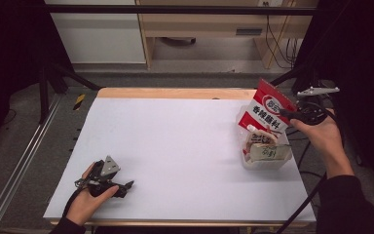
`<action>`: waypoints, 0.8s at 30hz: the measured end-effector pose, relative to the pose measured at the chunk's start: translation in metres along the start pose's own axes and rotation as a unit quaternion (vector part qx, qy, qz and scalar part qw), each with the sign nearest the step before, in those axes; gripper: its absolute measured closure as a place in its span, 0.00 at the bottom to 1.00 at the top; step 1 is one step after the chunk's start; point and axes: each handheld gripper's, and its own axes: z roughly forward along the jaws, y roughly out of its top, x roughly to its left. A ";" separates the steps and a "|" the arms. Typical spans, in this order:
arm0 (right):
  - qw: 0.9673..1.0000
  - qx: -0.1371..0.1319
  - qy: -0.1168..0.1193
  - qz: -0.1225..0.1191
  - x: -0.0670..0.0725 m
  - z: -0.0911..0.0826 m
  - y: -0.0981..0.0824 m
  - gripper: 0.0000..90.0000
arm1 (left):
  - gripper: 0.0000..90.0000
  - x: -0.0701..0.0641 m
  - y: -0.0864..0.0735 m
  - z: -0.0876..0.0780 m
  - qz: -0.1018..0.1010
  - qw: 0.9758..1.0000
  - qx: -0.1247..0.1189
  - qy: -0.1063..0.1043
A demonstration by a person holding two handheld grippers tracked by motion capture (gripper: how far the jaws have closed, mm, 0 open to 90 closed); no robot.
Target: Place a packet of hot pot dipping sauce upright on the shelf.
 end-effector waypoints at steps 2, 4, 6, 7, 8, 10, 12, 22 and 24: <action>1.000 -0.004 -0.003 -0.008 0.002 -0.001 0.001 0.62 | 0.07 0.000 0.000 0.000 0.001 1.000 0.000 0.000; 1.000 -0.010 -0.004 -0.011 0.004 -0.003 0.003 0.58 | 0.07 -0.001 0.000 0.000 0.001 1.000 -0.001 -0.001; 1.000 -0.011 -0.010 -0.014 0.006 -0.004 0.005 0.52 | 0.07 -0.001 0.000 0.000 0.002 1.000 -0.001 -0.001; 1.000 -0.014 -0.014 -0.017 0.006 -0.005 0.006 0.50 | 0.07 -0.001 0.000 -0.001 0.006 1.000 0.003 -0.002; 1.000 -0.015 -0.016 -0.019 0.006 -0.006 0.007 0.49 | 0.07 -0.001 0.000 0.000 0.003 1.000 -0.001 -0.002; 1.000 -0.018 -0.020 -0.016 0.007 -0.006 0.008 0.45 | 0.07 -0.001 0.001 0.000 0.004 1.000 -0.001 -0.002; 0.999 -0.018 -0.023 -0.015 0.007 -0.007 0.009 0.43 | 0.07 -0.001 0.001 0.000 0.004 1.000 0.000 -0.002; 0.999 -0.034 -0.031 -0.010 0.009 -0.015 0.017 0.36 | 0.07 -0.002 0.001 -0.001 0.010 1.000 0.003 -0.002; 0.999 -0.040 -0.032 -0.013 0.010 -0.017 0.018 0.35 | 0.07 -0.002 0.001 -0.001 0.011 1.000 0.004 -0.002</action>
